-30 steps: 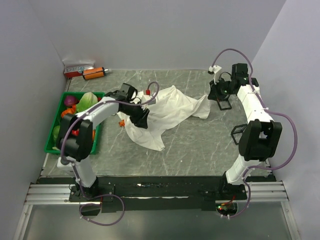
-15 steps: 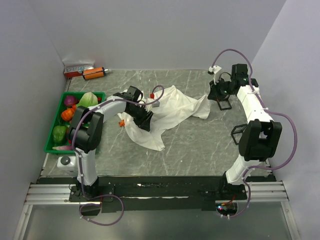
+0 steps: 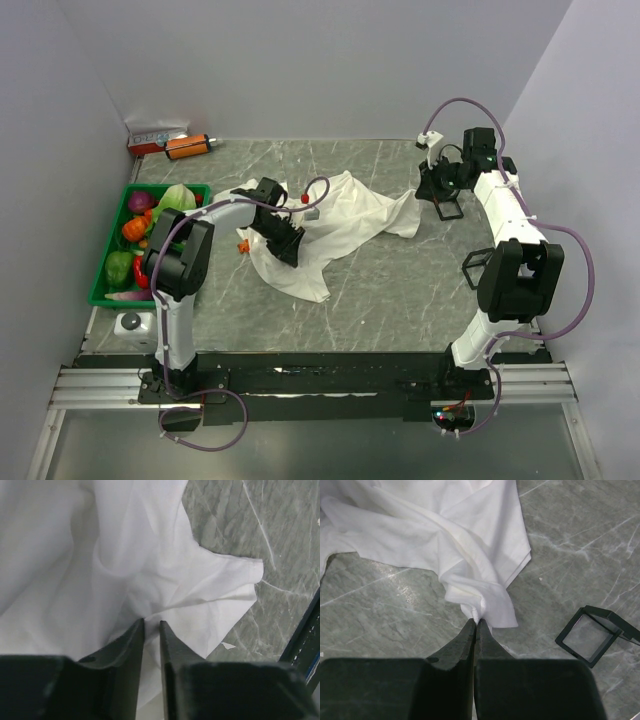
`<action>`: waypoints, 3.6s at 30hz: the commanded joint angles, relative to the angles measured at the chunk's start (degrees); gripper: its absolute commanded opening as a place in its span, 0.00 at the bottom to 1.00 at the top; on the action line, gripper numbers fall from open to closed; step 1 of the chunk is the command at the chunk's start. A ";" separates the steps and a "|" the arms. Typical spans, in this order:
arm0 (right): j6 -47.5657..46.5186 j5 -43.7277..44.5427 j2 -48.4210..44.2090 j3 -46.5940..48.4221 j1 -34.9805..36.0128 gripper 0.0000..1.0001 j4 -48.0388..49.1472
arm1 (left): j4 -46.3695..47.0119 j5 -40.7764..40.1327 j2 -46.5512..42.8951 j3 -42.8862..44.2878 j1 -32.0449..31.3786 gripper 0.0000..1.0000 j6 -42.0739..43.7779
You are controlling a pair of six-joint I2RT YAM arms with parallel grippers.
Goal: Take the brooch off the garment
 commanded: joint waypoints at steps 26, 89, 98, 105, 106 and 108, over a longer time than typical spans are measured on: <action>10.25 3.92 1.12 23.26 -1.31 0.00 11.16 | 2.69 -5.49 -21.04 34.09 27.78 0.01 0.34; 8.24 13.24 -30.18 -21.70 -1.05 0.00 28.49 | 35.75 -13.52 -27.31 3.86 20.05 0.01 9.12; 5.61 21.39 -2.32 -4.92 0.70 0.00 30.51 | 31.45 -15.36 -7.70 17.55 19.88 0.01 9.56; 5.34 26.24 15.17 14.58 2.11 0.00 28.59 | 31.89 -20.28 -0.31 24.16 19.52 0.01 9.83; 5.08 26.85 18.41 16.44 2.38 0.00 28.15 | 31.54 -20.90 0.57 25.04 19.52 0.01 9.57; 4.72 27.65 21.50 21.61 2.82 0.00 26.92 | 31.27 -22.92 2.69 27.41 19.61 0.01 8.43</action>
